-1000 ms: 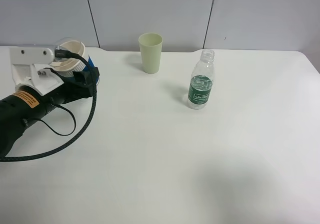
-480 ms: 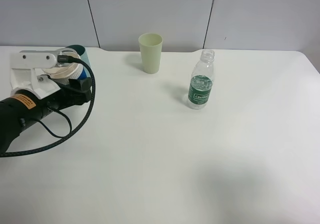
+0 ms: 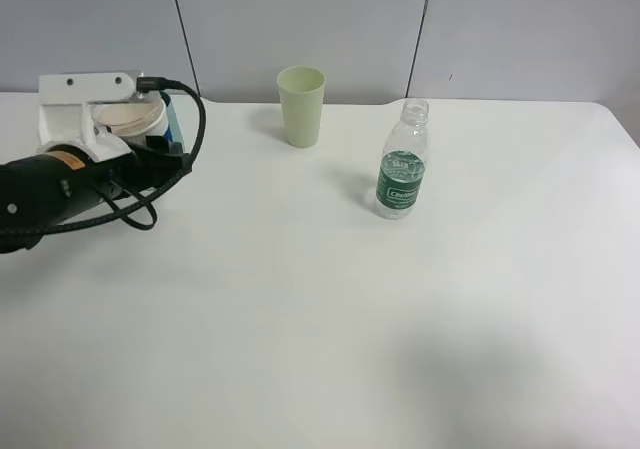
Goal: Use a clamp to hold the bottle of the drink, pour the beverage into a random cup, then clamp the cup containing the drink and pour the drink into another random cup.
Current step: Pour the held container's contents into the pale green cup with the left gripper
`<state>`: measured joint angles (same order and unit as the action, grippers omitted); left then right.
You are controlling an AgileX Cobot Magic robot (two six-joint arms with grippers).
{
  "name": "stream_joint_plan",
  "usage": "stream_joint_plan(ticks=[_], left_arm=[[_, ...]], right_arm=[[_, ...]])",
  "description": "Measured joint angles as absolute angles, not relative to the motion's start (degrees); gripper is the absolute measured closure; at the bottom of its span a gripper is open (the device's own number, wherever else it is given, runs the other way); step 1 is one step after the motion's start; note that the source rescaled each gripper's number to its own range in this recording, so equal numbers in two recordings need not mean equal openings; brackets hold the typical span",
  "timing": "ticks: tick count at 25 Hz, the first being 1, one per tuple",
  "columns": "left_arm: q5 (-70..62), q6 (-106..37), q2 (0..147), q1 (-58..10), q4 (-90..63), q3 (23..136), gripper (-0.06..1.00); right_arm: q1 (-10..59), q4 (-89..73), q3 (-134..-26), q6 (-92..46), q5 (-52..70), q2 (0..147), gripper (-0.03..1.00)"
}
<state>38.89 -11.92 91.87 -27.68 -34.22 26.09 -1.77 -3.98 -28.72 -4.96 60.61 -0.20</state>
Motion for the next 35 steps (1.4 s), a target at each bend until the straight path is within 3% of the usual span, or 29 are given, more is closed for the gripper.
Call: stream_joint_plan(ticks=[10,17,29,35], left_arm=[[34.28,-47.67,91.93,-33.42,-60.63,38.18,0.94],[34.88,-68.39,93.92,-33.91,-76.65,46.14,0.94],[33.09,-71.23,96.45,-33.91,-77.77,53.6,0.94],[33.03,-80.63,100.99,-33.91,-83.34,59.57,0.94]], right_arm=[[-1.77,-3.98,-28.72,-4.96,60.61,-0.2,0.19],[-1.77,-3.98,-28.72,-4.96,60.61,-0.2,0.19],[-1.77,-3.98,-28.72,-4.96,60.61,-0.2,0.19],[-1.77,-3.98,-28.72,-4.96,60.61,-0.2,0.19]])
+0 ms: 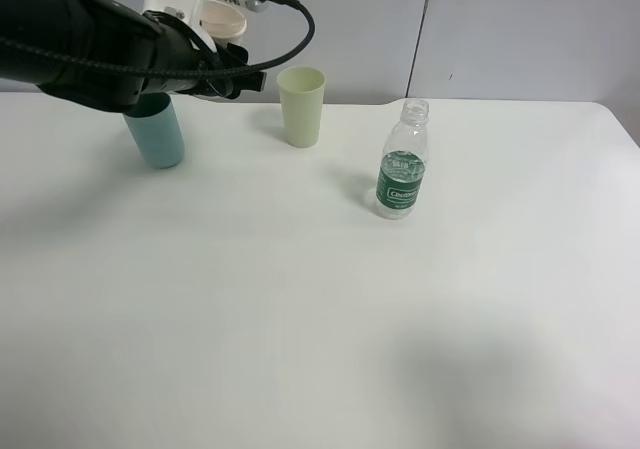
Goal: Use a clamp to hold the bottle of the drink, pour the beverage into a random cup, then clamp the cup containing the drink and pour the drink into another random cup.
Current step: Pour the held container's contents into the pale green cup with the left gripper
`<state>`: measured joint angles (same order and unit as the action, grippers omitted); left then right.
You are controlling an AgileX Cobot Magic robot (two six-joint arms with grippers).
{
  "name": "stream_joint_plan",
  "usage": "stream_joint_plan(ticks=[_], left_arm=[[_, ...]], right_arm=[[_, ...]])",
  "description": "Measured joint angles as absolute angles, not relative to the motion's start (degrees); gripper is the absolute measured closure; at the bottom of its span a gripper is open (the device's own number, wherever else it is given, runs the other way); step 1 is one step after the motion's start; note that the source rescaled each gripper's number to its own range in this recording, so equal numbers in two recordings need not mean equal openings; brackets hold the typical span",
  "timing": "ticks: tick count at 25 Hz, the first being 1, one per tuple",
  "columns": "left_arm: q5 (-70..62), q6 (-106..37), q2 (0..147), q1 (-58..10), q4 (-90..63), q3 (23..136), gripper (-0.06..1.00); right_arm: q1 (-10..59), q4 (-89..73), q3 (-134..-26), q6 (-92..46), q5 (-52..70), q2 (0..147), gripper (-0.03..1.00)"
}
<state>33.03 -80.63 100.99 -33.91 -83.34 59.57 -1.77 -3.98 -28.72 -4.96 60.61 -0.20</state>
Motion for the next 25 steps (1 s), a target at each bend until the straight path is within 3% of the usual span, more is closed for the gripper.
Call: stream_joint_plan(ticks=[9,25], left_arm=[[33.4,-96.36,109.72,-33.91,-91.24,69.84,0.94],[35.65,-109.16,119.54,-32.98,-94.83,82.41,0.94]], right_arm=[[-1.77,-3.98,-28.72,-4.96,60.61,-0.2,0.19],[-1.77,-3.98,-28.72,-4.96,60.61,-0.2,0.19]])
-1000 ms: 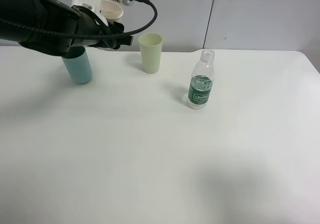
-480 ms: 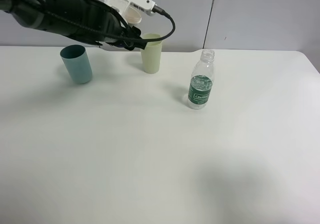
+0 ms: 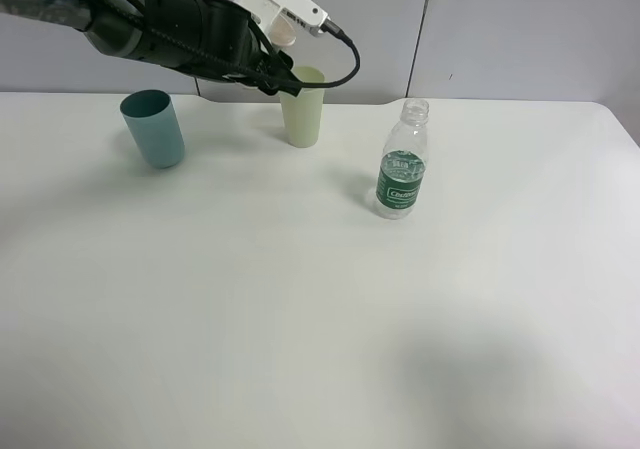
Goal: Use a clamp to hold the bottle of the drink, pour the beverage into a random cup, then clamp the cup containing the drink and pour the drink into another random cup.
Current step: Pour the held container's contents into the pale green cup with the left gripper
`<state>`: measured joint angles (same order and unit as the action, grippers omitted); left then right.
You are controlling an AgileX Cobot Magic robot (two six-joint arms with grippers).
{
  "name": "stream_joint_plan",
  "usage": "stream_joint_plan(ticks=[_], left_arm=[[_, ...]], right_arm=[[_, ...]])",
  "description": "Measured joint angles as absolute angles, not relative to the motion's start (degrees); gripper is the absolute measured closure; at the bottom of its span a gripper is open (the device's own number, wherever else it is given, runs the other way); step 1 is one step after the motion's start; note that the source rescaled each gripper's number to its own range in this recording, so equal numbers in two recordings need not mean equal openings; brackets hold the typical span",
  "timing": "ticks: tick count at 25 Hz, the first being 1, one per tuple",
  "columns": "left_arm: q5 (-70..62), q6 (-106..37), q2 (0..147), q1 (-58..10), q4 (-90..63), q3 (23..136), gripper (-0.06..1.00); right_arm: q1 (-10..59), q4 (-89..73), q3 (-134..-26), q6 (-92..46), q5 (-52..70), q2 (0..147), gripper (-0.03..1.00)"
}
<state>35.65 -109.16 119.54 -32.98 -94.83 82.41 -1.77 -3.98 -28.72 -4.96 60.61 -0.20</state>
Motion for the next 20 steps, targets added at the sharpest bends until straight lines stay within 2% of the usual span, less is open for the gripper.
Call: stream_joint_plan(ticks=[20], left_arm=[[43.3,-120.18,124.22,-31.7,-91.3,87.17,0.94]], right_arm=[[-1.77,-3.98,-28.72,-4.96,60.61,-0.2,0.19]])
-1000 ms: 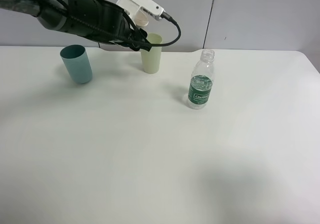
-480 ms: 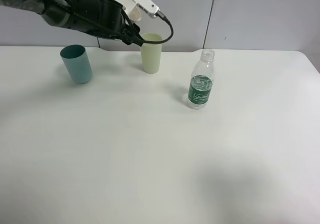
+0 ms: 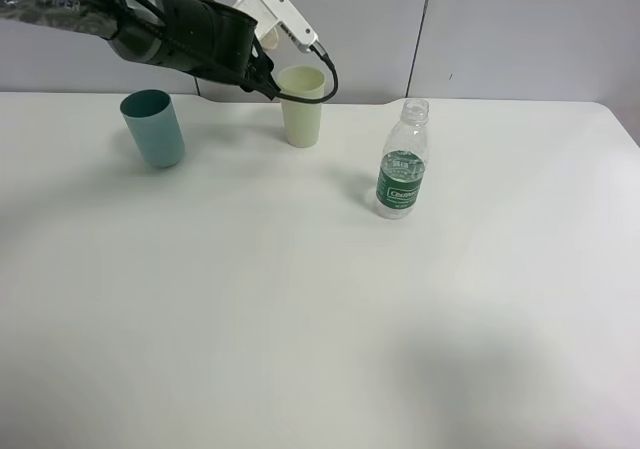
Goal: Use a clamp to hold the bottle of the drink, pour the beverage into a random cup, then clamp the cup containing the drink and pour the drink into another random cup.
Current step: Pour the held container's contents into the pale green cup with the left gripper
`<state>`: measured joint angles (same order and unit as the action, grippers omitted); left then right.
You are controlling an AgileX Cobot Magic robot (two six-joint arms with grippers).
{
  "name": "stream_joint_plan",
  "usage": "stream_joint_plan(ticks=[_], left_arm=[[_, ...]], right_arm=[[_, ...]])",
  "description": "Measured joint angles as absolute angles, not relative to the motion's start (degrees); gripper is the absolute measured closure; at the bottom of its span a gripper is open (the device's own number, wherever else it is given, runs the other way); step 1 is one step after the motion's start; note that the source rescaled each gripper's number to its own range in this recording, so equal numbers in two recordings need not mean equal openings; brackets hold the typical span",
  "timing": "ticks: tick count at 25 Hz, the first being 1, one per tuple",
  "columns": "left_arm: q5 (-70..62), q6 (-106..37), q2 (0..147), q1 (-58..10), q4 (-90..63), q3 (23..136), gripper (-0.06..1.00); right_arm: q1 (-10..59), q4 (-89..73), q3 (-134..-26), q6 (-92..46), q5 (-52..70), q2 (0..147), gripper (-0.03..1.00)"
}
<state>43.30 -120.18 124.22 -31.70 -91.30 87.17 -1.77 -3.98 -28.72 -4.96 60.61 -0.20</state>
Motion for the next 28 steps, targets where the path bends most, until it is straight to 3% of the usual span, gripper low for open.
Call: stream_joint_plan(ticks=[28], left_arm=[[45.24,-123.89,124.9,-31.75,-80.13,87.3,0.94]], right_arm=[[-1.77,-3.98,-28.72,-4.96,60.61,-0.2,0.19]])
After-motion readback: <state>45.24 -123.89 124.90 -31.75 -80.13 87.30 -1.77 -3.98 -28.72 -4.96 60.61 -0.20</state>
